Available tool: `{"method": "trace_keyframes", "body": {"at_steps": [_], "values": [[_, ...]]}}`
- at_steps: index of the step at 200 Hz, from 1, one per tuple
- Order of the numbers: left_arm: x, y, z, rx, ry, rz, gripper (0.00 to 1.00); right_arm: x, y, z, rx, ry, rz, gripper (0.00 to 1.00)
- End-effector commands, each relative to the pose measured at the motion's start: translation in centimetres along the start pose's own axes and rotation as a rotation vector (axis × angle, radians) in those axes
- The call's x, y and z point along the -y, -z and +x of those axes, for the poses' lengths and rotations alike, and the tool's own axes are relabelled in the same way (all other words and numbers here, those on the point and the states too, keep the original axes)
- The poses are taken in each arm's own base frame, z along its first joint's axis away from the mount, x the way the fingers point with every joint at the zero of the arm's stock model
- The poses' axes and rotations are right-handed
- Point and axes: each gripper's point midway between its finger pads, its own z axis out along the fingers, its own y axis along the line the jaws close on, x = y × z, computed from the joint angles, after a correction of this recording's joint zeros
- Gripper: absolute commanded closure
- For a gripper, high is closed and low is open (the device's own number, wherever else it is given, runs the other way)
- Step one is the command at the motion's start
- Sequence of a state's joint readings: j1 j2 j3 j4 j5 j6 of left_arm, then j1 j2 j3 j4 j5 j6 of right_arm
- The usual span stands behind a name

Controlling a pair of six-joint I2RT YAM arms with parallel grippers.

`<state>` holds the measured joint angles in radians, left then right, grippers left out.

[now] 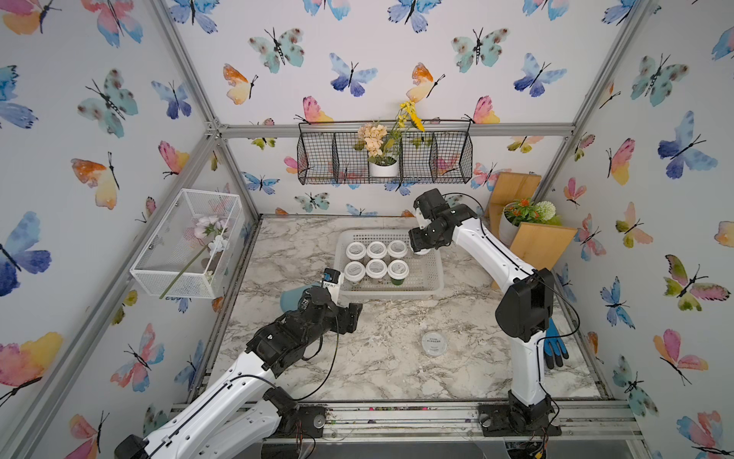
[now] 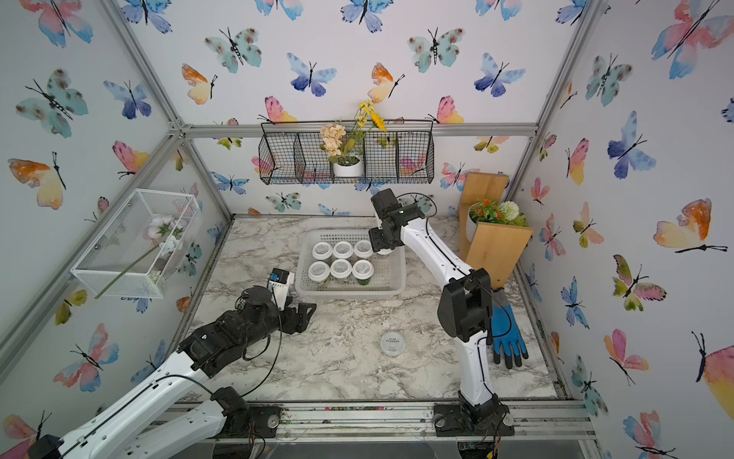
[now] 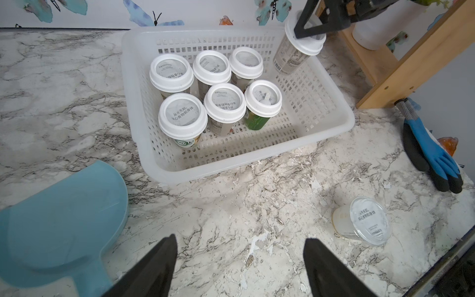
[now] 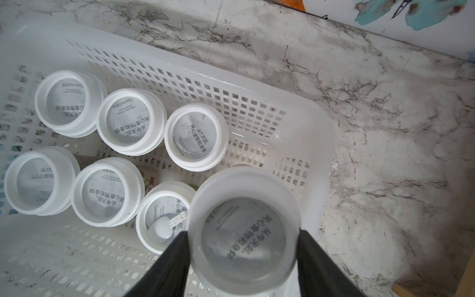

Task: Put the yogurt in the basket
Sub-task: Place the yogurt in the basket.

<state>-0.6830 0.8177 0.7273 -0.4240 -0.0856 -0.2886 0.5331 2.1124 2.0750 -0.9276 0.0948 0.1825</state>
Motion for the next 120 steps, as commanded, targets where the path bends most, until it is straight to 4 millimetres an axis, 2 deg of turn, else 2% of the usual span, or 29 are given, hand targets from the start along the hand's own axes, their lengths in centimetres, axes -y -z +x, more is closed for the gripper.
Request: {"method": "trace_keyframes", "body": {"at_steps": [1,120], "values": [[-0.2,0.0,0.2,-0.006,-0.012,-0.014,0.17,0.3,-0.5,-1.2,0.037,-0.007,0.005,0.36],[-0.1,-0.1,0.5,-0.015,-0.026,-0.026,0.17,1.6,-5.6,-0.5,0.008,-0.052,0.001,0.36]]}}
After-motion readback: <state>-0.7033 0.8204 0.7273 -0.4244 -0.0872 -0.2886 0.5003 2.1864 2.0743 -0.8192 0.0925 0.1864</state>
